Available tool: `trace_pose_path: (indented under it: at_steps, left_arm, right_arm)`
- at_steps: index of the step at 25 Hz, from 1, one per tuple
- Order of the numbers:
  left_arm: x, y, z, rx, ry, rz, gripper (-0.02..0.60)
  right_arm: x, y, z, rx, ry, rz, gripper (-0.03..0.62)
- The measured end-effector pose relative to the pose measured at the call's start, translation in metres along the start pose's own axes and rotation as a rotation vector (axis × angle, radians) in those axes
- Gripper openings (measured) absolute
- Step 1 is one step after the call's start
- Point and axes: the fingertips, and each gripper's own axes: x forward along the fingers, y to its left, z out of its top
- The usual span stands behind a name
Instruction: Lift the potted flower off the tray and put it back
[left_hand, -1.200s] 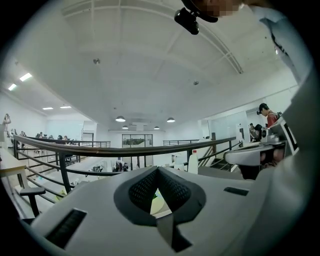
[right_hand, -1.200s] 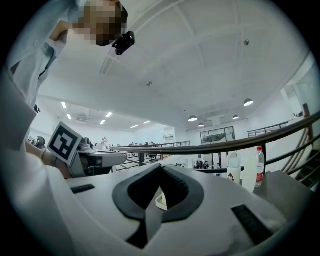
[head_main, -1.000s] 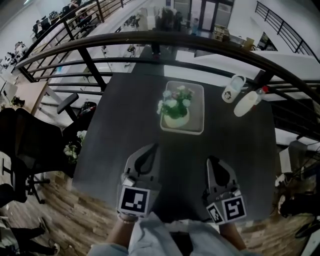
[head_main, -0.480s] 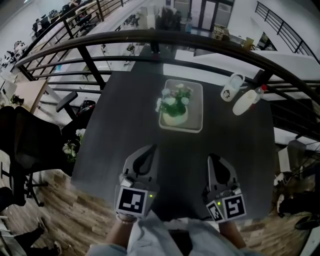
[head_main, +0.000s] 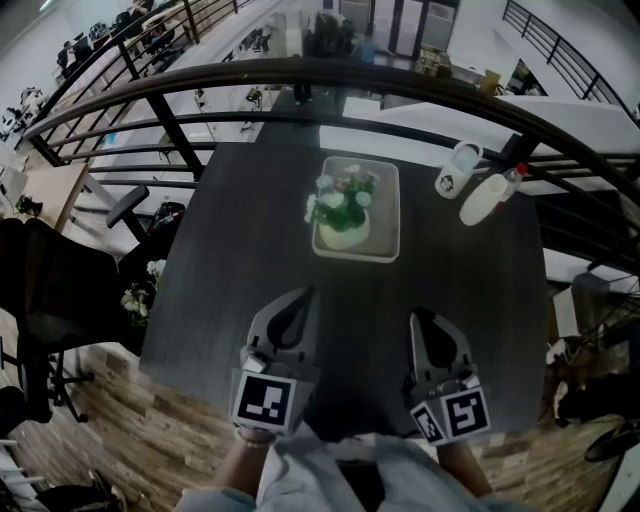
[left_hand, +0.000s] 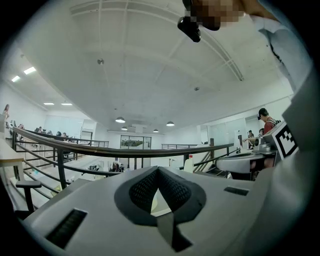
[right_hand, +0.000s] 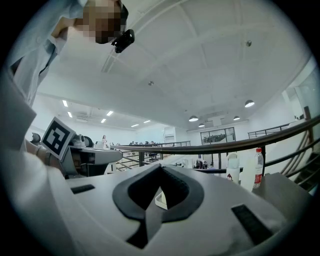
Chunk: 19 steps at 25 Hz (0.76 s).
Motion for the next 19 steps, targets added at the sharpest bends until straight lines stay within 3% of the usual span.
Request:
trace_pose_path:
  at_steps: [19]
  left_arm:
    - [0.0031, -0.0030, -0.0055, -0.022, 0.005, -0.029, -0.005]
  right_arm:
    - [0.0002, -0.0022, -0.0035, 0.004, 0.023, -0.016, 0.003]
